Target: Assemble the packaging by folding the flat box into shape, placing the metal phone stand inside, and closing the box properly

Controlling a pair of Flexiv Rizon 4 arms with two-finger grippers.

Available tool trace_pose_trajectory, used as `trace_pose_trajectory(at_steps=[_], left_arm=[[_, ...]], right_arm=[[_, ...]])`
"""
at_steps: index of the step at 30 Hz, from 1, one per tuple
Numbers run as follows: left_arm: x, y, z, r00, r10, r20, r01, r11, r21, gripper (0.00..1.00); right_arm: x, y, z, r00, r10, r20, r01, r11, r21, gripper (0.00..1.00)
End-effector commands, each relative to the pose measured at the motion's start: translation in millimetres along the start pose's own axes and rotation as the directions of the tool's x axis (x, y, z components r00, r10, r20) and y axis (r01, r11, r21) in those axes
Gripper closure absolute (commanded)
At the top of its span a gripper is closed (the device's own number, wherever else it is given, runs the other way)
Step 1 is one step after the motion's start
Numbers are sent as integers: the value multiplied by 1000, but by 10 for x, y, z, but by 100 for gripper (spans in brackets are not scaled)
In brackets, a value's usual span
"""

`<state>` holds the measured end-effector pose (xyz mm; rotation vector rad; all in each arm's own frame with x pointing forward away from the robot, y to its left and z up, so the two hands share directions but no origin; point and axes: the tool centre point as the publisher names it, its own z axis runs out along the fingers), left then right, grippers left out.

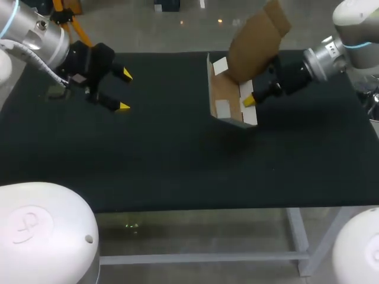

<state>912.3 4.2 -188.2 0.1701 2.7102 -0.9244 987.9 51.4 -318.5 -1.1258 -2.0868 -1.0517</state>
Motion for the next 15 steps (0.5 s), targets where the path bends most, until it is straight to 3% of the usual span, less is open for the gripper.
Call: trace_pose_trajectory(at_steps=[1, 6, 8, 15], left_arm=[[5, 8, -27, 1000, 9, -5, -9, 1000, -15, 0], [-16, 51, -29, 1000, 19, -21, -20, 999, -43, 0], [-30, 73, -28, 998, 30, -63, -35, 996, -84, 0], [-30, 73, -28, 998, 30, -63, -35, 996, -84, 0]], right_arm=[[56, -76, -13, 985, 67, 160, -70, 997, 16, 100], [7, -213, -17, 941, 198, 276, -218, 975, 44, 100], [-9, -296, -24, 912, 247, 328, -275, 961, 41, 100], [-9, -296, -24, 912, 247, 328, -275, 961, 41, 100]])
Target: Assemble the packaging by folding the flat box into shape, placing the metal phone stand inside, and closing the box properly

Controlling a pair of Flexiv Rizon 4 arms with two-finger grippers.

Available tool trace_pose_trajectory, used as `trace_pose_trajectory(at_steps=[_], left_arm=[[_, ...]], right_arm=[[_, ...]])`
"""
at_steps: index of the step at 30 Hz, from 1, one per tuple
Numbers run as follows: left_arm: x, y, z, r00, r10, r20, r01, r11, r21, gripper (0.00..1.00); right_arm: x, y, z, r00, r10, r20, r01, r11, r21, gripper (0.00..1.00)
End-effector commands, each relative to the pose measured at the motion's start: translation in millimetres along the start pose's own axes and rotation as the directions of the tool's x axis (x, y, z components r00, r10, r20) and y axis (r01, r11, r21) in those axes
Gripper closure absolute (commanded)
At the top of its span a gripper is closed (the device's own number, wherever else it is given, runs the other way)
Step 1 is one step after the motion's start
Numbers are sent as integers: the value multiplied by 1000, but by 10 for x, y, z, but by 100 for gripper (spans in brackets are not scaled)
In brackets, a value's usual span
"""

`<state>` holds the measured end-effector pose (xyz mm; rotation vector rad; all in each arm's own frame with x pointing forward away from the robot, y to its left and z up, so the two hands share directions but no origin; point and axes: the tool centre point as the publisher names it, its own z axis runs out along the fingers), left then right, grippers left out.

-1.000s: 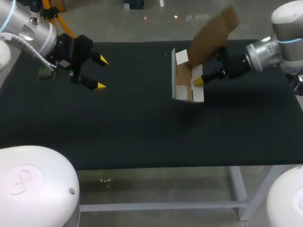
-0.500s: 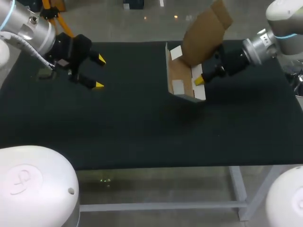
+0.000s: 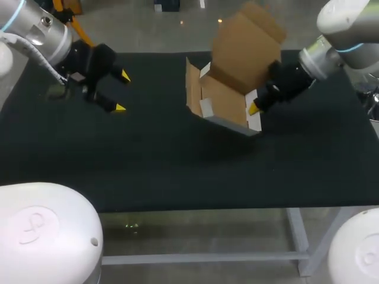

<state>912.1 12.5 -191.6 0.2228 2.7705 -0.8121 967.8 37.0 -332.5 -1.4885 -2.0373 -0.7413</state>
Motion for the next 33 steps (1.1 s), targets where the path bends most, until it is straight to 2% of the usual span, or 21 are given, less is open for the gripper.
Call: trace_pose_trajectory(at_steps=[1, 7, 10, 14, 22, 29, 33], left_arm=[[-43, -10, -6, 1000, -1, -17, 1, 1000, -6, 0], [-43, -10, -6, 1000, -1, -17, 1, 1000, -6, 0], [-44, 22, 32, 1000, -5, -18, 5, 1000, 21, 0], [-42, 59, 82, 997, -43, -60, 45, 999, 29, 0], [-35, 50, 185, 993, -70, -96, 74, 997, 34, 0], [-4, 36, 239, 990, -82, -115, 87, 995, 41, 0], [18, 34, 280, 987, -96, -130, 102, 994, 43, 0]], right_arm=[[49, -36, -9, 994, 1, 112, 0, 1000, -7, 100], [49, -36, -9, 994, 1, 112, 0, 1000, -7, 100], [97, -18, 117, 984, 48, 174, -54, 998, 27, 100], [67, -87, 209, 946, 144, 290, -162, 986, 41, 100], [22, -249, 323, 868, 214, 449, -252, 968, 25, 100], [-29, -334, 451, 814, 236, 531, -297, 954, 31, 100], [-85, -384, 516, 801, 242, 547, -316, 948, 43, 100]])
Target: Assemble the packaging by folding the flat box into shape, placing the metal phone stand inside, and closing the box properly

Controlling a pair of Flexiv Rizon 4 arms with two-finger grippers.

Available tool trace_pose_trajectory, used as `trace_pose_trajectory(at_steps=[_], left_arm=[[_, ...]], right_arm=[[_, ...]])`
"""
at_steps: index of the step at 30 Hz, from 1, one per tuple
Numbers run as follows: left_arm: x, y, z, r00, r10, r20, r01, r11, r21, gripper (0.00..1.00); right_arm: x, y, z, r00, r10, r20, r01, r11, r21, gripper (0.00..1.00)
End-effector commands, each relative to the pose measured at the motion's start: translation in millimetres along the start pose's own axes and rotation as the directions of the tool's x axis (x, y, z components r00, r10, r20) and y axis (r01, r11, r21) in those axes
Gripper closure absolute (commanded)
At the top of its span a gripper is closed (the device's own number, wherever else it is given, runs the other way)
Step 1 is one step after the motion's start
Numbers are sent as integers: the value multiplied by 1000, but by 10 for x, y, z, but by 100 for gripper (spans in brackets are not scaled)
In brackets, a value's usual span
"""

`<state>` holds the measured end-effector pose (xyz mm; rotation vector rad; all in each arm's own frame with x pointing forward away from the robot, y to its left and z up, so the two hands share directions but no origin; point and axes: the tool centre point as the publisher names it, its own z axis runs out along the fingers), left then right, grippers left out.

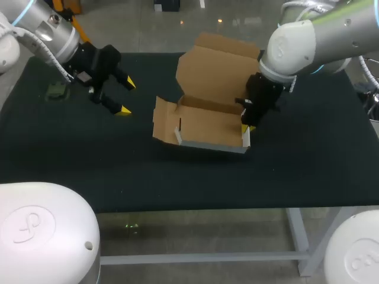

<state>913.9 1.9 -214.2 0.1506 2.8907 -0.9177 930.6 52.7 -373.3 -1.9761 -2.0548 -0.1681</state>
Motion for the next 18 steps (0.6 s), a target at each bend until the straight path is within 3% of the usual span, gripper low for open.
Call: trace_pose_trajectory(at_steps=[1, 7, 11, 18], left_arm=[[-20, 2, 45, 1000, -5, -14, 5, 1000, 1, 0], [11, -24, 118, 1000, -16, -10, 16, 1000, -6, 0], [16, -36, 153, 999, -22, -33, 22, 1000, -6, 0], [16, -36, 153, 999, -22, -33, 22, 1000, -6, 0]], right_arm=[[15, -18, 108, 994, 6, 112, -8, 1000, 13, 100], [-36, -88, 189, 986, 35, 163, -40, 999, 26, 100], [-66, -125, 225, 977, 48, 209, -65, 995, 76, 100], [-93, -138, 221, 975, 46, 217, -68, 993, 94, 100]])
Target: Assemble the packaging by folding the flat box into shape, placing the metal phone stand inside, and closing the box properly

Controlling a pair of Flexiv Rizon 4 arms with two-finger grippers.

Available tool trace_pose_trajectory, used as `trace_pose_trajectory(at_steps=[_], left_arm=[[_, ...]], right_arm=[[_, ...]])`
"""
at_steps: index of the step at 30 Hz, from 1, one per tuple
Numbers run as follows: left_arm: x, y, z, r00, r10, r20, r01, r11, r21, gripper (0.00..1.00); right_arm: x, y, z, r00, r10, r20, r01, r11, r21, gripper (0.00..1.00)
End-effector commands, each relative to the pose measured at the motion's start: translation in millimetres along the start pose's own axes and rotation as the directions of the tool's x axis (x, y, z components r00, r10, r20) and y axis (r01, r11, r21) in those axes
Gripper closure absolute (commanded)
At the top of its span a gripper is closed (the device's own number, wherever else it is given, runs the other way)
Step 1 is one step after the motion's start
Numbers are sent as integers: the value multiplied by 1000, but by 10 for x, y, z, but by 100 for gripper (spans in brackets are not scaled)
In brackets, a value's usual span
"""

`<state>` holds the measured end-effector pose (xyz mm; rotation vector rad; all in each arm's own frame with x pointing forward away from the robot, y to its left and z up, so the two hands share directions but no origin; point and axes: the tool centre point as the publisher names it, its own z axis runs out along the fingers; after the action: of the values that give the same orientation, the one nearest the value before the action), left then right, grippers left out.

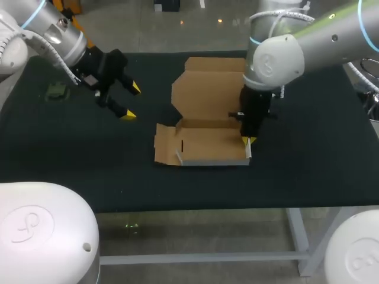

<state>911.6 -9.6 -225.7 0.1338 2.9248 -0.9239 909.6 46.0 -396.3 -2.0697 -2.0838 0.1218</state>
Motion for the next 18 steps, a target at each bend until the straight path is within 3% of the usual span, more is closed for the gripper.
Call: trace_pose_trajectory(at_steps=[1, 12, 18], left_arm=[[-14, -5, -6, 1000, 0, -5, 0, 1000, -4, 0], [-14, -5, -6, 1000, 0, -5, 0, 1000, -4, 0], [-14, -5, -6, 1000, 0, -5, 0, 1000, -4, 0]], right_arm=[[32, 46, -15, 1000, 1, 21, -1, 1000, 21, 100], [32, 46, -15, 1000, 1, 21, -1, 1000, 21, 100], [70, 5, -10, 998, -68, -11, 69, 995, 76, 100]])
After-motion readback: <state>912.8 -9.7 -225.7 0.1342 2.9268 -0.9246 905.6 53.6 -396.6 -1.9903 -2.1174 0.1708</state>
